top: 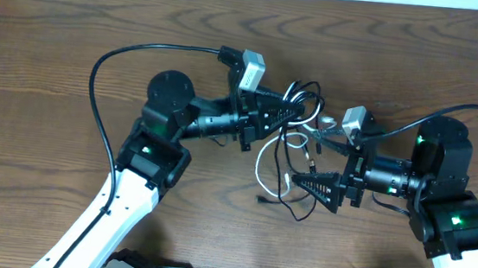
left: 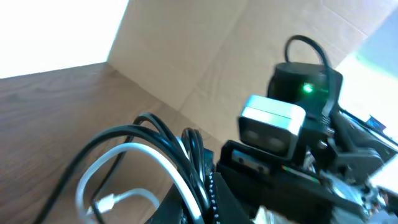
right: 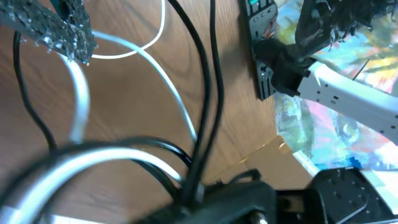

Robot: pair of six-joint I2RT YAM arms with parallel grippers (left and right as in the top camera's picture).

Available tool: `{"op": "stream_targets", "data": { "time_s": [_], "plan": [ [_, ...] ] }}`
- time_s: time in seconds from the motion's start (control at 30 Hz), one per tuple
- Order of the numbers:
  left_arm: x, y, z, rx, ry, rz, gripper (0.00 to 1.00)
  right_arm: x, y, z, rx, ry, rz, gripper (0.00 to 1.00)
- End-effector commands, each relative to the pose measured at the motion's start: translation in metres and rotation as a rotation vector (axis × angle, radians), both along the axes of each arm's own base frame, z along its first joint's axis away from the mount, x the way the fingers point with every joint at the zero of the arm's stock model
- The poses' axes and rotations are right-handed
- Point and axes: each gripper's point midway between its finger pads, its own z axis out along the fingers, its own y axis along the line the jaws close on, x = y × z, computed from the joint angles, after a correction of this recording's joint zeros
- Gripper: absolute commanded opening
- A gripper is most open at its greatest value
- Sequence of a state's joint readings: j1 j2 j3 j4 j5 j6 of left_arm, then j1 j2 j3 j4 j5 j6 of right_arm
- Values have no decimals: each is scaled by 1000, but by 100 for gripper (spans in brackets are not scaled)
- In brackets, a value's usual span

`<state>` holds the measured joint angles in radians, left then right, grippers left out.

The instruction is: Untangle cables

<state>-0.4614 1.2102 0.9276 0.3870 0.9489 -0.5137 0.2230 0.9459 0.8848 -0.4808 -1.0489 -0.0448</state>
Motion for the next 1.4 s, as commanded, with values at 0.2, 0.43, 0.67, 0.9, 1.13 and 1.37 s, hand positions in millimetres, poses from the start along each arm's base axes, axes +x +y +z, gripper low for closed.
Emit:
{"op": "stream_targets", "data": {
  "time_s": [0.2, 0.43, 0.67, 0.9, 1.13, 1.37],
  "plan": [
    [19, -16, 10, -59, 86, 219, 7, 2, 2, 8, 0, -40, -12, 99],
    [1, -31, 23, -98, 48, 167, 8, 3, 2, 9, 2, -50, -14, 96],
    [-9, -39, 26, -105, 41, 137, 8, 3, 2, 11, 4, -58, -13, 58],
    [-8, -39, 26, -104, 40, 138, 7, 2, 2, 8, 0, -41, -13, 1],
    [9, -32, 22, -100, 58, 246, 7, -1, 1, 2, -11, 2, -12, 1],
    [32, -19, -7, -17, 136, 405, 30, -4, 1, 0, -10, 29, -7, 1]
  ]
}}
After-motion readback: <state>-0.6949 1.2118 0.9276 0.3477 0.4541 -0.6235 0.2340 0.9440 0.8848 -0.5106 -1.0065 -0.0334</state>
